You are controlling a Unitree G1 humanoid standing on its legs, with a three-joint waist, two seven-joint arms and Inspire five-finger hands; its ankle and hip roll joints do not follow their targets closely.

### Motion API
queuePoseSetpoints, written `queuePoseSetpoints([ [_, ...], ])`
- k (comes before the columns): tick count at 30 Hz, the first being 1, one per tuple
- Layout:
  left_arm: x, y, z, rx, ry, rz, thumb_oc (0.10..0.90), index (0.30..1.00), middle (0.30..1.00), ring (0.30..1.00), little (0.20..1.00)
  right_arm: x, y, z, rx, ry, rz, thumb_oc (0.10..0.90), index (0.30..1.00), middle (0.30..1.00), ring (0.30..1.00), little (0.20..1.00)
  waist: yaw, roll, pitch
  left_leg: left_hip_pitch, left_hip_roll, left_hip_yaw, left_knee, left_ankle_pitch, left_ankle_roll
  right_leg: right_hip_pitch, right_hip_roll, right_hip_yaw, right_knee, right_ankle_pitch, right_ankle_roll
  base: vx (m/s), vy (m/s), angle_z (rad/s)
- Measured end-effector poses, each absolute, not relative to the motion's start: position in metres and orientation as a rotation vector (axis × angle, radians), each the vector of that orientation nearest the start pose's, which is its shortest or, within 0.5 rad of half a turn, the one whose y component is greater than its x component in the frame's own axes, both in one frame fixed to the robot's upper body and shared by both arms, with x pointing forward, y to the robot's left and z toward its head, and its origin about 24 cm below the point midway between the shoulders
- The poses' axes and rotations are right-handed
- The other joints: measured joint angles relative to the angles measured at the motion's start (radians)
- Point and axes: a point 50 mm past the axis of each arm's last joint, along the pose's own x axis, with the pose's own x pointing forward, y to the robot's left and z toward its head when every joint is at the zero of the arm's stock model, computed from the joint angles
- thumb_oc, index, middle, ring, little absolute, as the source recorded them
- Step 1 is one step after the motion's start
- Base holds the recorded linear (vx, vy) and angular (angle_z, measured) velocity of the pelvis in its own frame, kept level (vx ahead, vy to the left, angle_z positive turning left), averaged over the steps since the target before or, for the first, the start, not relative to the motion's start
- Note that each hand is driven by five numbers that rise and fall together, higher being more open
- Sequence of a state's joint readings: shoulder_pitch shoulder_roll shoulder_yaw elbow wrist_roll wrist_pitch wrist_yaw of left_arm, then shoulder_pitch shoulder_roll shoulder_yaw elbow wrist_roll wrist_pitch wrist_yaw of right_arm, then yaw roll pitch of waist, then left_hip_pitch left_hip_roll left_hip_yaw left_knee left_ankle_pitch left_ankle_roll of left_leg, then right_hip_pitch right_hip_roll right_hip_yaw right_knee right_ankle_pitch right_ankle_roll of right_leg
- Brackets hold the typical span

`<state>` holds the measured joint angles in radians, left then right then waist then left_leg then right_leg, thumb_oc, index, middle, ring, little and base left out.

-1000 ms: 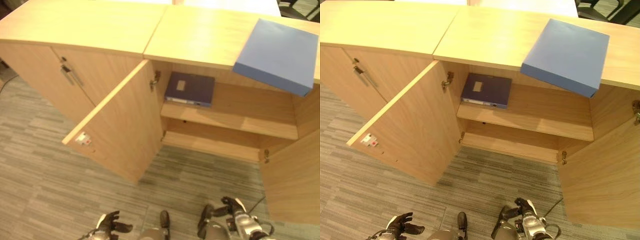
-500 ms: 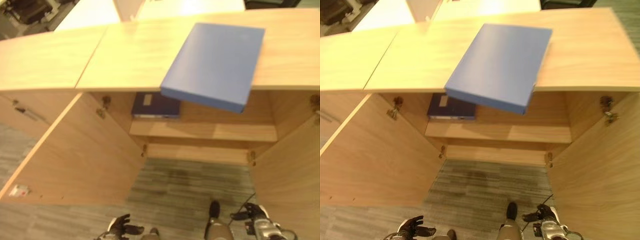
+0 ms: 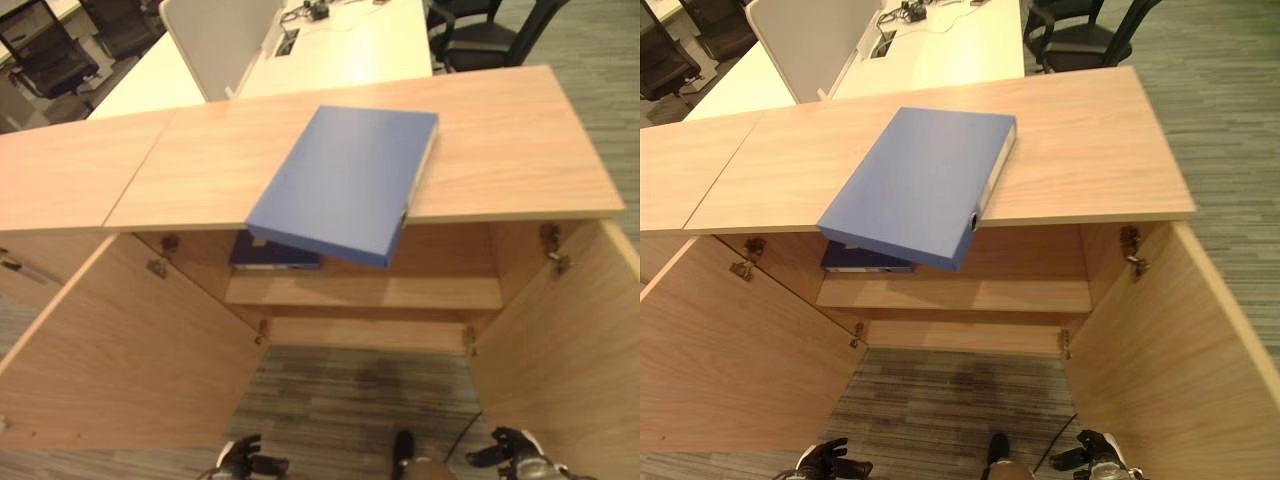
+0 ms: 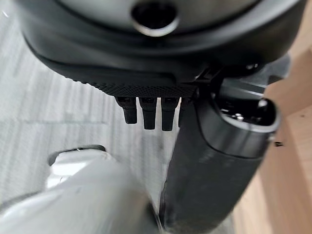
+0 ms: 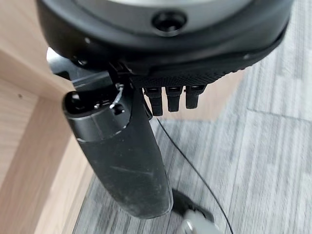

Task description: Put the empty folder in the office cabinet

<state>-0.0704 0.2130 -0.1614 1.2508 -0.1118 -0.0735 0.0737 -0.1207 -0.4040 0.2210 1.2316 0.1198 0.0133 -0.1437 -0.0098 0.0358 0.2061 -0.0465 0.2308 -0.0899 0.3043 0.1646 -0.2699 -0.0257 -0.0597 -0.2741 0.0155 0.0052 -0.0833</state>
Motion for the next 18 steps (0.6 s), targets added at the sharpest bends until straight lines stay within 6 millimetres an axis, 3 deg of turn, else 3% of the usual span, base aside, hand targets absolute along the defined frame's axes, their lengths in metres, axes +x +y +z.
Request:
queuePoseSetpoints([
  [1,0.122,0.221,-0.155,0.248,1.093,0.092,0.800,0.900,0.900,0.900,0.900,0.133,-0.296,-0.129,-0.474,1.115,-0.260,0.800,0.900,0.900,0.900,0.900,0.019,-0.020,-0.001,-0.007,-0.065,0.001,-0.090,-0.059,0.021,0.009,-0.004,0.013,-0.040,0.024,0.014,0.15,-0.033,-0.23],
  [2,0.127,0.219,-0.154,0.255,1.079,0.077,0.800,0.900,0.900,0.900,0.900,0.135,-0.297,-0.129,-0.475,1.116,-0.273,0.800,0.900,0.900,0.900,0.900,0.015,-0.017,-0.003,-0.039,-0.113,0.012,-0.217,-0.073,0.032,0.046,0.026,0.015,-0.107,0.037,0.026,0.15,-0.035,-0.37],
  [3,0.129,0.219,-0.154,0.262,1.074,0.069,0.800,0.900,0.900,0.900,0.900,0.134,-0.297,-0.129,-0.473,1.124,-0.277,0.800,0.900,0.900,0.900,0.900,0.020,-0.016,-0.003,-0.035,-0.129,0.029,-0.287,-0.066,0.038,0.049,0.035,0.013,-0.111,0.037,0.021,0.11,-0.020,-0.21],
  [6,0.129,0.220,-0.153,0.259,1.072,0.079,0.800,0.900,0.900,0.900,0.900,0.126,-0.293,-0.133,-0.464,1.139,-0.267,0.800,0.900,0.900,0.900,0.900,0.014,-0.005,-0.008,-0.047,-0.119,0.078,-0.278,-0.039,0.061,0.074,0.062,0.008,-0.111,0.032,0.004,0.10,-0.005,-0.10],
  [10,0.116,0.221,-0.157,0.264,1.115,0.077,0.800,0.900,0.900,0.900,0.900,0.105,-0.287,-0.142,-0.446,1.198,-0.260,0.800,0.900,0.900,0.900,0.900,0.010,0.003,-0.014,0.063,-0.075,0.116,-0.311,-0.016,0.070,0.131,0.068,0.010,-0.103,0.022,0.010,0.11,0.028,0.00],
  [13,0.112,0.224,-0.158,0.264,1.127,0.088,0.800,0.900,0.900,0.900,0.900,0.102,-0.278,-0.146,-0.432,1.205,-0.238,0.800,0.900,0.900,0.900,0.900,0.013,0.011,-0.017,0.111,-0.082,0.115,-0.371,-0.027,0.083,0.136,0.056,0.007,-0.102,0.025,0.032,0.05,0.037,0.07],
  [18,0.108,0.229,-0.158,0.281,1.141,0.095,0.800,0.900,0.900,0.900,0.900,0.111,-0.266,-0.148,-0.402,1.187,-0.208,0.800,0.900,0.900,0.900,0.900,0.016,0.026,-0.020,0.120,-0.114,0.113,-0.383,-0.075,0.151,0.141,0.024,-0.007,-0.111,0.026,0.086,0.03,0.034,0.11],
])
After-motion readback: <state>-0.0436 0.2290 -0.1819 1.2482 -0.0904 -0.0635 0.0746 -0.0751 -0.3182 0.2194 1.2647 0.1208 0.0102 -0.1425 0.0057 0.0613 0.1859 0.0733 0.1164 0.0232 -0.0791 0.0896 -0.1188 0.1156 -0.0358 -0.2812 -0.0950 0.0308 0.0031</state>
